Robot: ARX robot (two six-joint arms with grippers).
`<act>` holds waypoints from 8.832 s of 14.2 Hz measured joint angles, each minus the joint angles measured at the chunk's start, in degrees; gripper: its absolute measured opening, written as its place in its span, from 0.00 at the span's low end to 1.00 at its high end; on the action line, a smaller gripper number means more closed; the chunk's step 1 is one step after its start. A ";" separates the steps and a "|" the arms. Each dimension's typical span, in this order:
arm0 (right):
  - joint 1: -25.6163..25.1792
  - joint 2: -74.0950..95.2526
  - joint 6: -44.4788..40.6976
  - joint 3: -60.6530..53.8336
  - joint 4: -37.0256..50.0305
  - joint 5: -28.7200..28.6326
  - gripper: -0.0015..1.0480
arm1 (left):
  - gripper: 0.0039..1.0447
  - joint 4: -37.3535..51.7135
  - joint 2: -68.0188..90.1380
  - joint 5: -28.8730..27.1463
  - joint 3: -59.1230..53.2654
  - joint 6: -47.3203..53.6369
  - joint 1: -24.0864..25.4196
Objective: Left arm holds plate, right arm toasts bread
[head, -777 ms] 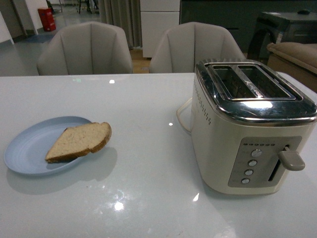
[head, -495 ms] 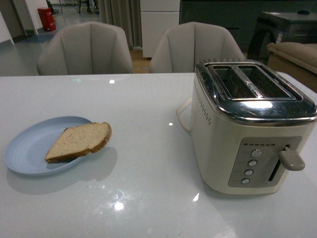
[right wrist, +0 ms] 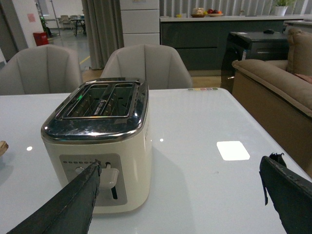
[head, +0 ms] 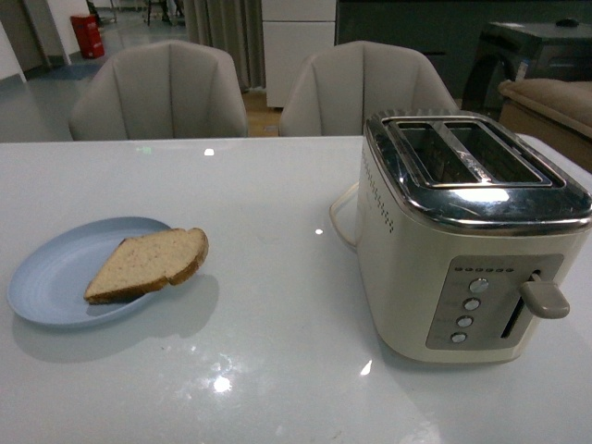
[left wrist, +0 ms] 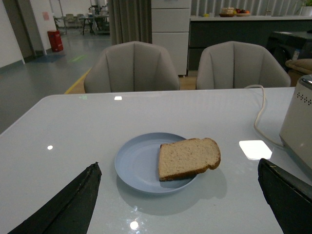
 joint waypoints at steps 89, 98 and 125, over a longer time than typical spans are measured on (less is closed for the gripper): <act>0.00 0.00 0.00 0.00 0.00 -0.02 0.94 | 0.02 6.03 79.84 13.46 49.79 -21.79 -5.92; 0.00 0.00 0.00 0.00 0.00 -0.02 0.94 | 0.02 -4.98 74.47 5.29 54.12 -22.29 -10.86; 0.00 0.00 0.00 0.00 0.00 -0.02 0.94 | 0.02 -4.04 75.52 6.19 53.59 -24.30 -9.46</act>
